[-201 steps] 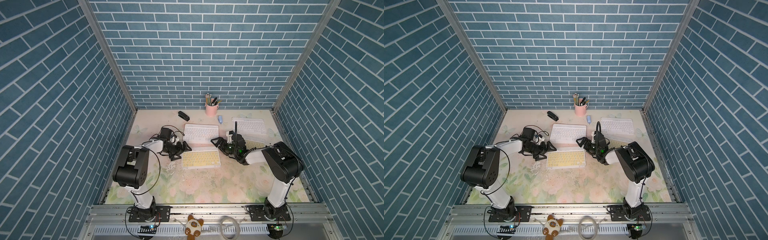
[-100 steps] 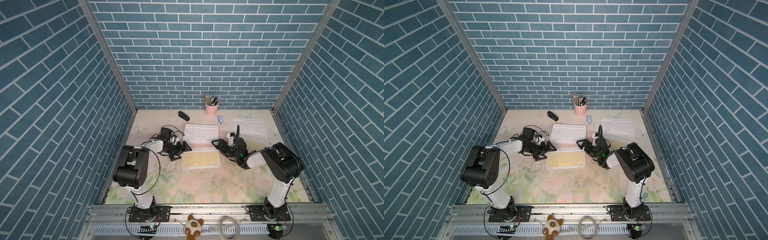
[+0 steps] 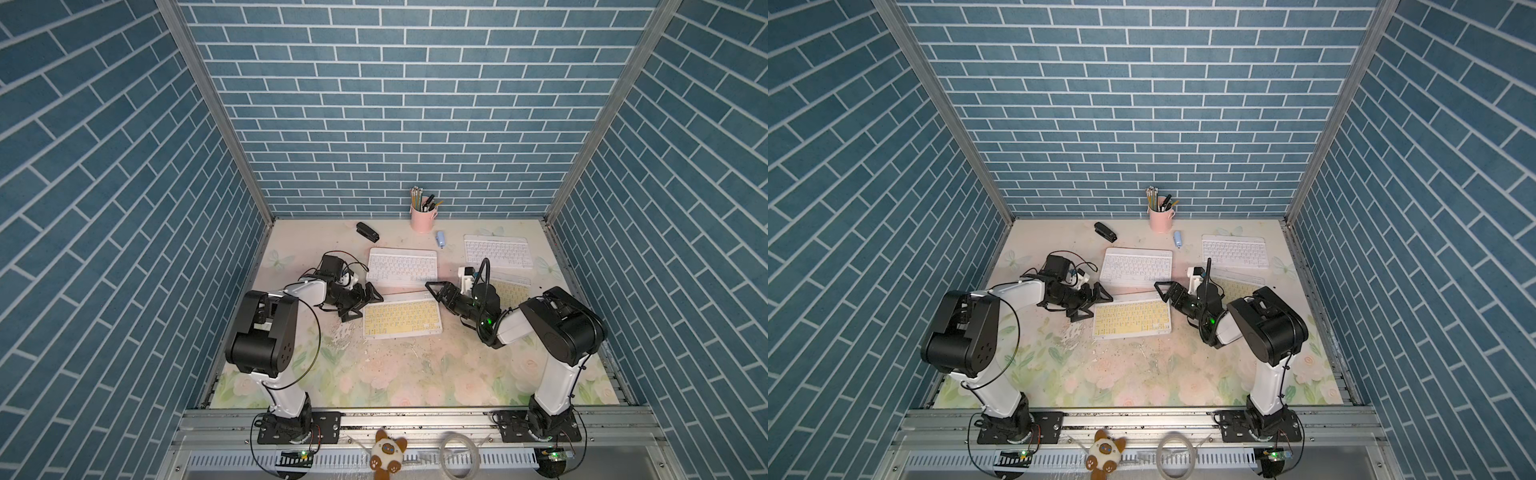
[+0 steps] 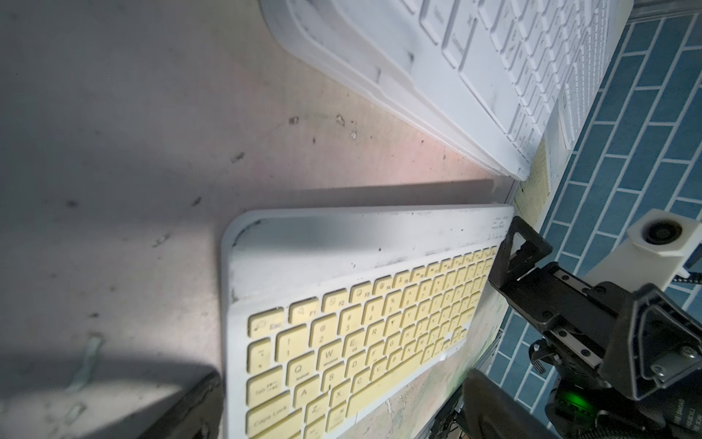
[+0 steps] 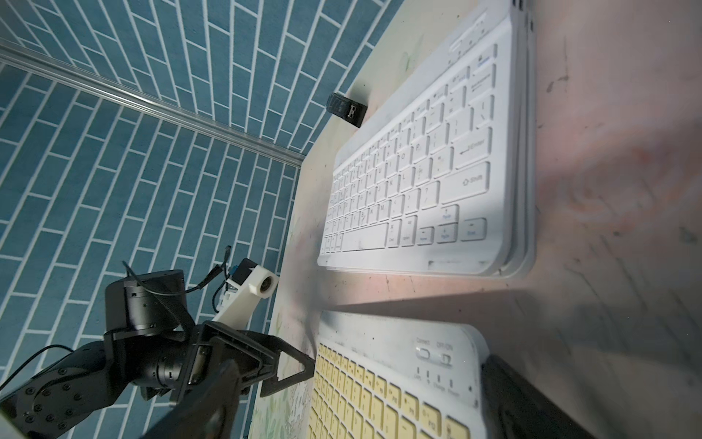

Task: Stack the numeric keypads
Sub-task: Pick up the numeric keypad from the center of the board.

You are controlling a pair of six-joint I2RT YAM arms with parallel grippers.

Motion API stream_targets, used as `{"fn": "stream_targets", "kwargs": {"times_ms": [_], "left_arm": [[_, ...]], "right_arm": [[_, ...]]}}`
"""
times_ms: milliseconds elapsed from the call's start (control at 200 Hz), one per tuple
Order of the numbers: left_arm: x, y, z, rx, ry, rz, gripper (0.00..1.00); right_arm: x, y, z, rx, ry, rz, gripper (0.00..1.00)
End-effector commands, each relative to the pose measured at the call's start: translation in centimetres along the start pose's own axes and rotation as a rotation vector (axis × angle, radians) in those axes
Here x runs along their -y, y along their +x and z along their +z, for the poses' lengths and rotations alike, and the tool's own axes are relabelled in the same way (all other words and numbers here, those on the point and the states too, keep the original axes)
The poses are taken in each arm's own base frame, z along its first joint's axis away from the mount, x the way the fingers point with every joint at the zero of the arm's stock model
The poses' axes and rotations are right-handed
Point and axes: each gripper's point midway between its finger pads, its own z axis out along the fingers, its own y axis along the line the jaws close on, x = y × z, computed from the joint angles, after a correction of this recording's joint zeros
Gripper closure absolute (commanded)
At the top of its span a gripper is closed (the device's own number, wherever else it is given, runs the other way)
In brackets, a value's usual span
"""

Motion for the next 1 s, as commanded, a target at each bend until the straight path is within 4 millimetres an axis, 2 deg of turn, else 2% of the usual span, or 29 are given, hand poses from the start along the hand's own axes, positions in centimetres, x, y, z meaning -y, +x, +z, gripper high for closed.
{"fn": "stream_targets", "kwargs": {"times_ms": [0, 360, 715, 990], "left_arm": [[-2.7, 1.8, 1.5, -0.071, -0.078, -0.063, 0.0], [-2.6, 2.1, 1.4, -0.071, -0.074, -0.062, 0.0], [-2.4, 2.3, 1.5, -0.069, -0.066, -0.059, 0.01], [-2.2, 2.3, 1.4, -0.064, -0.06, -0.055, 0.0]], "right_arm": [[-4.3, 1.5, 0.1, -0.051, -0.175, -0.021, 0.01], [-4.9, 1.5, 1.3, 0.02, -0.138, 0.071, 0.01], [-7.8, 1.0, 1.9, 0.139, -0.18, 0.182, 0.01], [-8.2, 1.2, 2.2, 0.193, -0.177, 0.259, 0.01]]}}
